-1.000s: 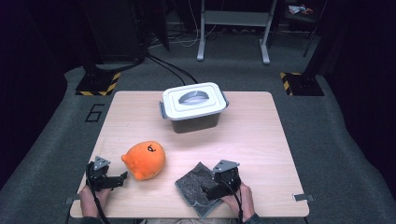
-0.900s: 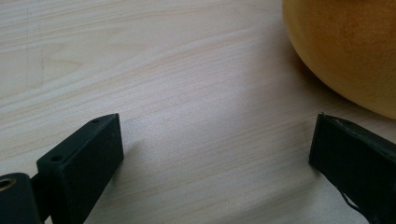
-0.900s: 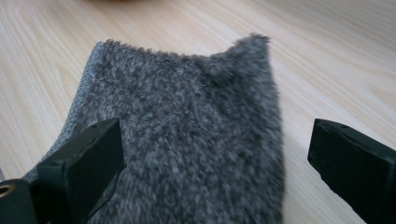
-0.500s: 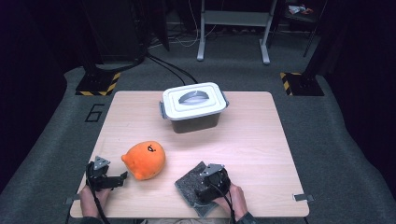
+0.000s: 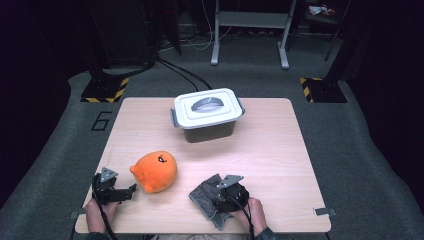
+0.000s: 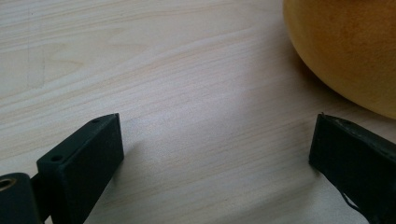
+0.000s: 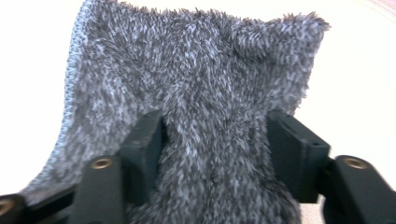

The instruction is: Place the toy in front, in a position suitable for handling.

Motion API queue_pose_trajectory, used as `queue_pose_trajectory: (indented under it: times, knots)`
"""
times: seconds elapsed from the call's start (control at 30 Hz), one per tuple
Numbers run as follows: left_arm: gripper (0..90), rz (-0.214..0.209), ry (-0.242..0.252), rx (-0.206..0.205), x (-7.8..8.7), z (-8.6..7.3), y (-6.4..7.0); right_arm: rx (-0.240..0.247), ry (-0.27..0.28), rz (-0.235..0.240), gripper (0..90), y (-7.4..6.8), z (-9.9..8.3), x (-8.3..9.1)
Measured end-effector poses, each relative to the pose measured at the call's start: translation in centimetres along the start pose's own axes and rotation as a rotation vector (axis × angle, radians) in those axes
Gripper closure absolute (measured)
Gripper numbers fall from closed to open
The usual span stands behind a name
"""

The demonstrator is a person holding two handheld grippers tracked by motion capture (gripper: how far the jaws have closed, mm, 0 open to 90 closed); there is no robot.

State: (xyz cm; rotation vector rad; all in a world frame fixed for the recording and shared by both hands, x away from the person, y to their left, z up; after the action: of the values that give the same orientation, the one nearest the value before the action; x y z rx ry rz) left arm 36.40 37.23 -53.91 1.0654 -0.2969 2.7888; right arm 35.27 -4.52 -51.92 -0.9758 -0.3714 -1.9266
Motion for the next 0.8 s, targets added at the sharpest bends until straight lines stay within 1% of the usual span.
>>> queue_pose_trajectory:
  times: [0.07,0.13,0.2,0.23,0.27,0.33,0.43,0.5,0.53,0.63,0.67,0.77,0.8]
  knots:
    - [2.6,-0.001,0.001,0.002,0.0,0.0,0.0,-0.002,0.002,0.004,44.6,0.0,0.0,0.1]
    - [2.6,0.000,0.000,0.000,0.0,0.0,0.0,0.011,0.007,0.005,49.3,0.1,-0.1,0.1]
    - [2.6,0.000,0.001,0.001,0.0,0.0,0.0,0.005,0.015,0.007,53.9,0.1,-0.1,0.1]
    - [2.6,0.001,0.001,0.001,0.0,0.0,0.0,0.011,0.014,0.013,55.7,0.1,-0.1,0.2]
    - [2.5,0.001,0.002,0.000,0.0,0.0,0.0,0.005,0.020,0.008,58.1,0.1,-0.1,0.2]
    - [2.5,0.000,0.002,0.000,0.0,0.0,0.0,0.013,0.018,0.015,62.0,0.1,-0.1,0.2]
    - [2.5,0.001,0.001,0.000,0.0,0.0,0.0,0.012,0.028,0.018,66.0,0.0,-0.1,0.2]
    - [2.5,-0.001,0.001,0.001,0.0,0.0,0.0,0.007,0.038,0.025,68.0,0.1,-0.1,0.2]
    - [2.5,0.000,0.002,-0.001,0.0,0.0,0.0,0.014,0.039,0.026,68.6,0.2,-0.1,0.2]
    - [2.6,0.000,0.002,0.000,0.0,0.0,0.0,-0.001,0.046,0.039,69.4,0.3,-0.1,0.4]
    - [2.5,-0.001,0.001,0.002,0.0,0.0,0.0,-0.001,0.065,0.042,69.7,0.3,-0.1,0.5]
    - [2.5,0.001,0.003,0.000,0.0,0.0,0.0,0.007,0.079,0.040,69.7,0.2,0.2,1.0]
    - [2.5,0.001,0.003,-0.001,0.0,0.0,0.0,0.002,0.091,0.041,69.7,0.1,0.3,1.2]
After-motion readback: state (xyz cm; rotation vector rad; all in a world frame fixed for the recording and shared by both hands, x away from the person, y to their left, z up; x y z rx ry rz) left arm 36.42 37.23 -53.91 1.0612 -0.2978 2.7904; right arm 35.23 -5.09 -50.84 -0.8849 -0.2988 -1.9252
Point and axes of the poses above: each handheld gripper's, and its own axes: x roughly backward along the jaws, z roughly out of its top, y roughly to its right, the point moved 1 cm from there along -x, roughly forward along the jaws, and after that the axes turned 10 degrees about z, right-handed, at the moved point
